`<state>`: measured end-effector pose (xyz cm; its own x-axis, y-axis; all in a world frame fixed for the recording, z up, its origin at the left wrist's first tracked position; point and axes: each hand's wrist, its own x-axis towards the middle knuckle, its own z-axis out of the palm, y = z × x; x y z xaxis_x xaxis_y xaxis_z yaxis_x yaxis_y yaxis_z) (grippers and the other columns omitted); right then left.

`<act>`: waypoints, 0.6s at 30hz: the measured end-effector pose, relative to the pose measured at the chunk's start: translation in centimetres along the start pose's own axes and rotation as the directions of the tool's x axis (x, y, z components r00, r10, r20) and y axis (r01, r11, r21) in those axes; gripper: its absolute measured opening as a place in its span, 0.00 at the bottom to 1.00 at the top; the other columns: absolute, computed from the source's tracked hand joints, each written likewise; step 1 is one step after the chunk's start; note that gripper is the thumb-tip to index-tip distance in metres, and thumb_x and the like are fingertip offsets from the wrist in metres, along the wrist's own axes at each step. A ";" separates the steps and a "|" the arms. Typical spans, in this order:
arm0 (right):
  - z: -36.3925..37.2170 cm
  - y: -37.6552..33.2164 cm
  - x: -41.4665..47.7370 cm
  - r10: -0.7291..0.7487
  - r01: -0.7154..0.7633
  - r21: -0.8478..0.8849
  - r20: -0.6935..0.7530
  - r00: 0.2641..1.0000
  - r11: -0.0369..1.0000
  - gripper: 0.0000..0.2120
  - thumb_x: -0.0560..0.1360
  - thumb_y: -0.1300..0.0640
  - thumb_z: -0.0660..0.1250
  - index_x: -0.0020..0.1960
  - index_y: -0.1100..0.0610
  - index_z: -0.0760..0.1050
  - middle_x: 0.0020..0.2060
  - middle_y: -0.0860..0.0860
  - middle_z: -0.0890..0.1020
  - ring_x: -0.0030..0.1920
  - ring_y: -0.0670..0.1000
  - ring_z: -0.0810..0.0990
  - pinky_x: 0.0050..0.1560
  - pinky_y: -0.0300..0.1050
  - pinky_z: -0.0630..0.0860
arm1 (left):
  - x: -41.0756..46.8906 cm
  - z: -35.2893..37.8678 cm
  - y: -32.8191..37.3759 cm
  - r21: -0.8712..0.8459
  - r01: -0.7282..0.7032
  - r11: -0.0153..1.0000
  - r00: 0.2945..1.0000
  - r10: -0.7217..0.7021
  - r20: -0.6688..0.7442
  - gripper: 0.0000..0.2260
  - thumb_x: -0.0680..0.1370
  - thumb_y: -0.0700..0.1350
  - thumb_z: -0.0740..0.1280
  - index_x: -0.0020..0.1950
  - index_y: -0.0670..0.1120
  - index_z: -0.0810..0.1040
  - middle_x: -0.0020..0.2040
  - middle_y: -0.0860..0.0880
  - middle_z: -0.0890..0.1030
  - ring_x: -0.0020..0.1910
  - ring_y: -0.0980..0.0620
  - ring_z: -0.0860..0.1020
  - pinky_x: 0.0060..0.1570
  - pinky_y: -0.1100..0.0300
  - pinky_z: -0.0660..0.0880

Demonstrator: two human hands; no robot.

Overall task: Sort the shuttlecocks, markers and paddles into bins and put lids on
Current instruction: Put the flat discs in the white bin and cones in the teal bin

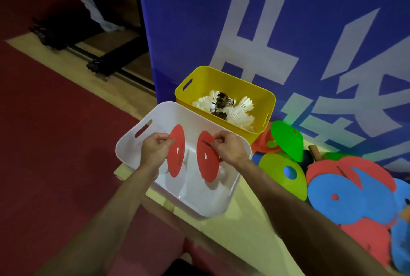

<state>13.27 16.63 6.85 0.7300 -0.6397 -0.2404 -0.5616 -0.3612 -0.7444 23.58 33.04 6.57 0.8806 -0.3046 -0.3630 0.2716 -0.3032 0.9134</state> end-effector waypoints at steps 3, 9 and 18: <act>1.0 0.7 -0.5 0.047 -0.050 0.067 0.058 0.997 0.997 0.08 0.75 0.65 0.62 0.48 0.58 0.78 0.39 0.55 0.82 0.36 0.56 0.84 0.32 0.48 0.81 | -0.3 0.0 -0.9 0.046 0.004 0.999 1.000 -0.004 -0.002 0.05 0.76 0.37 0.65 0.49 0.45 0.79 0.50 0.43 0.82 0.50 0.44 0.80 0.53 0.51 0.78; -0.7 1.3 -0.9 0.009 -0.011 0.107 0.020 1.000 0.994 0.07 0.75 0.64 0.63 0.47 0.55 0.78 0.38 0.51 0.81 0.32 0.48 0.83 0.31 0.45 0.81 | -1.4 1.2 -0.1 0.055 -0.050 0.997 0.999 0.049 0.016 0.10 0.75 0.37 0.62 0.46 0.51 0.79 0.48 0.48 0.80 0.48 0.46 0.79 0.53 0.51 0.77; -8.2 4.5 -3.8 -0.051 0.089 0.193 -0.193 0.980 0.977 0.09 0.74 0.65 0.62 0.50 0.57 0.78 0.40 0.56 0.82 0.31 0.48 0.81 0.29 0.43 0.78 | -5.4 9.8 3.6 0.043 -0.254 0.966 0.950 0.240 0.199 0.09 0.76 0.39 0.63 0.44 0.53 0.79 0.44 0.49 0.80 0.48 0.47 0.79 0.50 0.54 0.75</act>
<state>4.76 11.87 9.50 0.6691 -0.7391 -0.0774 -0.4089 -0.2791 -0.8689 15.96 24.72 10.03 0.8246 -0.5421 -0.1619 0.0223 -0.2549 0.9667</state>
